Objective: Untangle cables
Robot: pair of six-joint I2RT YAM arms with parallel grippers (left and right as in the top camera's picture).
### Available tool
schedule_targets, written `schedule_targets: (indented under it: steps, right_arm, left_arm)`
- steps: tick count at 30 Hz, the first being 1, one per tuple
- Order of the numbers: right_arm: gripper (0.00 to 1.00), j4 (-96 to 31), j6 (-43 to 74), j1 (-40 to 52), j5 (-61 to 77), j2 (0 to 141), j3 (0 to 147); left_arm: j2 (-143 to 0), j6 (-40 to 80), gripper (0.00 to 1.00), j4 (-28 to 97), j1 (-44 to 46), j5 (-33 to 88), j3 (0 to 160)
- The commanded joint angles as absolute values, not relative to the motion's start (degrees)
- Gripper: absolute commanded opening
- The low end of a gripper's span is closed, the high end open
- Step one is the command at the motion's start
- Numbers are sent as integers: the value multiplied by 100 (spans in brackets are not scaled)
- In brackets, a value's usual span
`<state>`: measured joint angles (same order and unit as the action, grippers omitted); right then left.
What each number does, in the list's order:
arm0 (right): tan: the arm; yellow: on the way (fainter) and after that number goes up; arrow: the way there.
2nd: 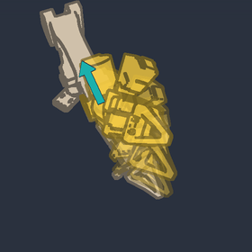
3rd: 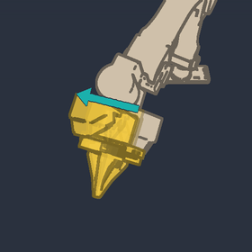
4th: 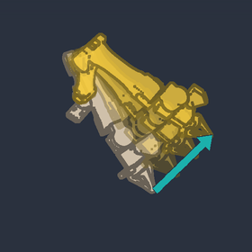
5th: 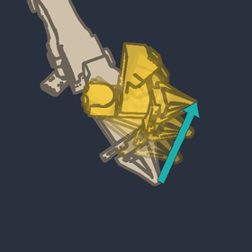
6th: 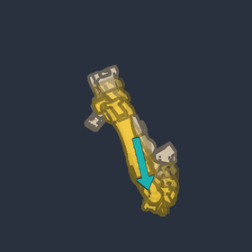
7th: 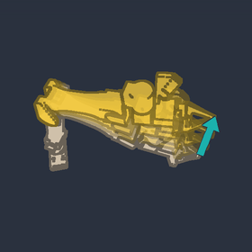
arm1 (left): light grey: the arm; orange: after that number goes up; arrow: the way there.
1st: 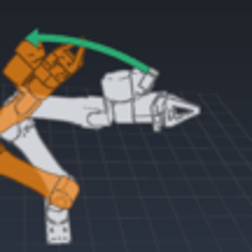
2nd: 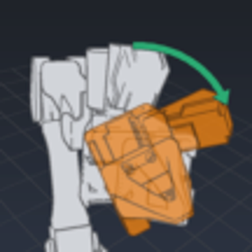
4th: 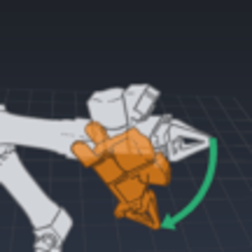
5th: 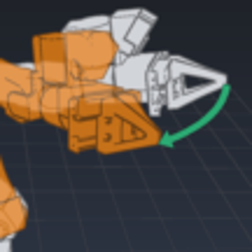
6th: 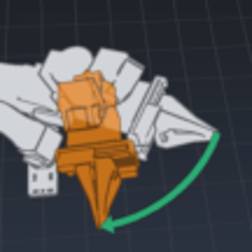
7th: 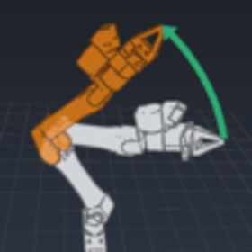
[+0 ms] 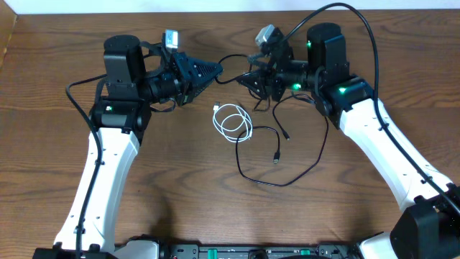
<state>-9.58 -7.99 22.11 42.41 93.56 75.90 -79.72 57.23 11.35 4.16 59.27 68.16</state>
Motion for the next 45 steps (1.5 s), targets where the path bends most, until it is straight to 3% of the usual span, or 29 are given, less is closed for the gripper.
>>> schedule_targets:
  steps: [1, 8, 13, 16, 20, 21, 30, 33, 45]
  right_arm:
    - [60, -801, -1533, 2290, 4040, 9367, 7634]
    - [62, -416, -2211, 2486, 4040, 9489, 7634]
    - [54, -97, -2211, 2652, 4040, 9695, 7634]
    - [40, 1, -2169, 2663, 4034, 9719, 7634]
    - [4, 115, -1756, 2641, 3741, 9719, 7634]
    - [1, 117, -1610, 2622, 3686, 9719, 7634]
    - [1, 158, 760, 1859, 3682, 9701, 7636]
    - [1, 183, 1422, 1415, 3868, 9699, 7664]
    - [1, 220, 3330, -626, 4414, 9699, 8814]
  left_arm:
    - [-7929, 5791, 7, 1100, 395, 6182, 6886]
    - [-7929, 5927, 8, 1098, 392, 6471, 6886]
    - [-7929, 5927, 7, 1098, 392, 7032, 6886]
    - [-7929, 5924, 7, 1098, 392, 7223, 6886]
    - [-7929, 5922, 8, 1096, 392, 7242, 6886]
    - [-7931, 5922, 7, 1096, 392, 7242, 6886]
    - [-7931, 5765, 12, 1100, 392, 6737, 6886]
    - [-7931, 5367, 17, 1100, 392, 6545, 6886]
    - [-7931, 3568, 17, 1929, 392, 5218, 6879]
